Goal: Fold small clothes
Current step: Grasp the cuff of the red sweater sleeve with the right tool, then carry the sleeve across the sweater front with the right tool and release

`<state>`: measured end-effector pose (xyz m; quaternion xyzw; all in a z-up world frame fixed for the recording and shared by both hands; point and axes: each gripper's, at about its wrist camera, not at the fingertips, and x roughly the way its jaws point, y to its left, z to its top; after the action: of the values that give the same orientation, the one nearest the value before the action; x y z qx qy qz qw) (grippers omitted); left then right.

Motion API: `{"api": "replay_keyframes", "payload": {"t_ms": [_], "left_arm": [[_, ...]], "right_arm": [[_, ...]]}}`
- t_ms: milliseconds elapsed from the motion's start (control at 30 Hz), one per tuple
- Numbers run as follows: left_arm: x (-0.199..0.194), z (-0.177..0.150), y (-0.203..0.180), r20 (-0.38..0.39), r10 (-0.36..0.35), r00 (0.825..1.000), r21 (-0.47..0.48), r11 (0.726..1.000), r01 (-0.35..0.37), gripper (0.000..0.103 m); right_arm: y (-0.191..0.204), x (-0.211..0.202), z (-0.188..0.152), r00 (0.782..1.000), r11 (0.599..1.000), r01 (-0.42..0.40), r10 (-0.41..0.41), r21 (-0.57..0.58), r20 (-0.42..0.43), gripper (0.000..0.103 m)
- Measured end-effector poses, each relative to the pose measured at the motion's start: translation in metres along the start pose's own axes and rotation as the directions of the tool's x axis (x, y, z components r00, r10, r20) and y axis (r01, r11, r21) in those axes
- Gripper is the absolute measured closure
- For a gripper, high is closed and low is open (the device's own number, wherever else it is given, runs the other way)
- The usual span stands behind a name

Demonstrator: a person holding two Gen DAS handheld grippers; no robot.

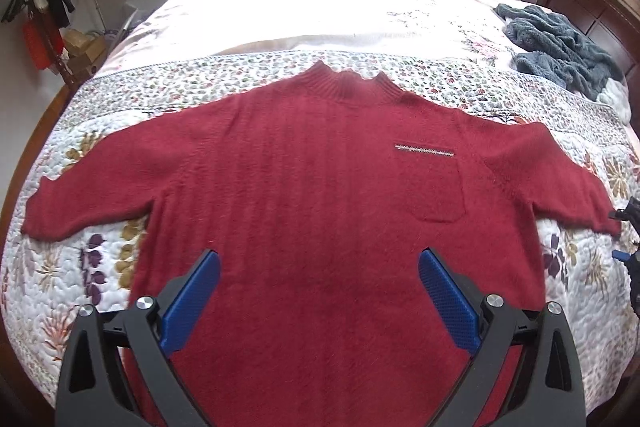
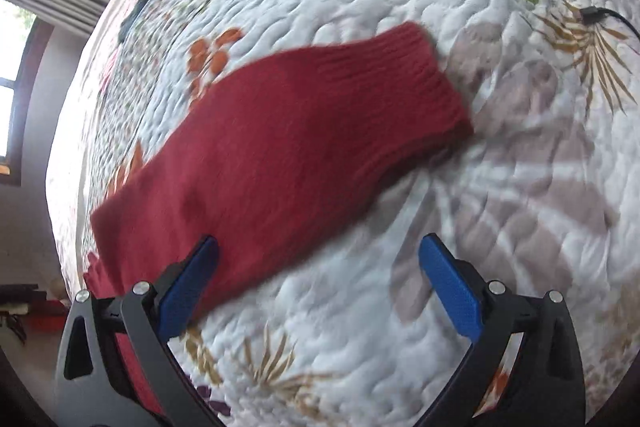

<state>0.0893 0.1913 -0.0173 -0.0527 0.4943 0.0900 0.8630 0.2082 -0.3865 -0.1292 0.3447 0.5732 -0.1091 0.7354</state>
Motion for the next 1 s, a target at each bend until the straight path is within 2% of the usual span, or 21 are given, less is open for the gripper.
{"api": "replay_keyframes", "payload": {"t_ms": [100,167,200,233,267,300,333,367,433,533,667,867,1000], "left_arm": [[0.007,0.000,-0.004,-0.005,0.008,1.000,0.007,1.000,-0.008,0.004],[0.009,-0.001,-0.006,-0.006,0.014,1.000,0.013,1.000,-0.014,0.004],[0.008,-0.002,-0.005,-0.005,0.017,1.000,0.016,1.000,-0.016,0.004],[0.009,-0.003,-0.005,-0.005,0.024,1.000,0.021,0.999,-0.024,0.004],[0.009,-0.003,-0.004,-0.004,0.029,1.000,0.023,0.999,-0.029,0.004],[0.009,-0.004,-0.004,-0.004,0.033,0.999,0.024,0.999,-0.033,0.004],[0.010,-0.004,-0.003,-0.005,0.035,0.999,0.022,0.999,-0.035,0.004],[0.010,-0.005,-0.001,-0.007,0.035,0.999,0.017,0.999,-0.034,0.004],[0.010,-0.006,0.001,-0.007,0.034,0.999,0.008,0.999,-0.034,0.004],[0.012,-0.007,0.004,-0.013,0.033,0.999,0.003,0.999,-0.033,0.004],[0.015,-0.009,0.008,-0.027,0.034,0.999,-0.006,0.999,-0.034,0.004],[0.012,-0.007,0.017,-0.012,0.049,0.999,-0.008,0.999,-0.049,0.004],[0.013,-0.005,0.028,-0.013,0.049,0.999,-0.034,0.998,-0.050,0.004]], "right_arm": [[-0.007,0.008,0.015,1.000,1.000,-0.013,0.012,0.022,0.019,0.004],[-0.006,0.007,0.023,0.998,0.999,-0.022,0.020,0.024,0.063,0.011],[-0.005,0.006,0.025,0.997,1.000,-0.010,0.009,0.021,0.072,0.024],[-0.006,0.005,0.030,0.997,1.000,0.005,-0.007,0.026,0.079,0.041],[-0.006,0.004,0.034,0.997,1.000,-0.008,0.006,0.028,0.083,0.050],[-0.007,0.002,0.036,0.996,0.999,-0.032,0.029,0.032,0.082,0.068],[-0.010,-0.001,0.039,0.991,0.992,-0.117,0.113,0.041,0.076,0.084],[-0.010,-0.003,0.042,0.986,0.986,-0.157,0.153,0.049,0.072,0.084],[-0.005,-0.014,0.044,0.982,0.987,-0.163,0.160,0.016,0.101,0.084],[-0.001,-0.025,0.042,0.986,0.995,-0.092,0.098,-0.049,0.133,0.085],[0.008,-0.010,0.036,0.993,0.996,0.026,-0.017,-0.080,0.115,0.085],[0.021,-0.023,0.024,0.986,0.995,0.059,-0.045,-0.079,0.162,0.086],[0.057,-0.044,0.004,0.975,0.980,0.091,-0.052,-0.176,0.217,0.086]]}}
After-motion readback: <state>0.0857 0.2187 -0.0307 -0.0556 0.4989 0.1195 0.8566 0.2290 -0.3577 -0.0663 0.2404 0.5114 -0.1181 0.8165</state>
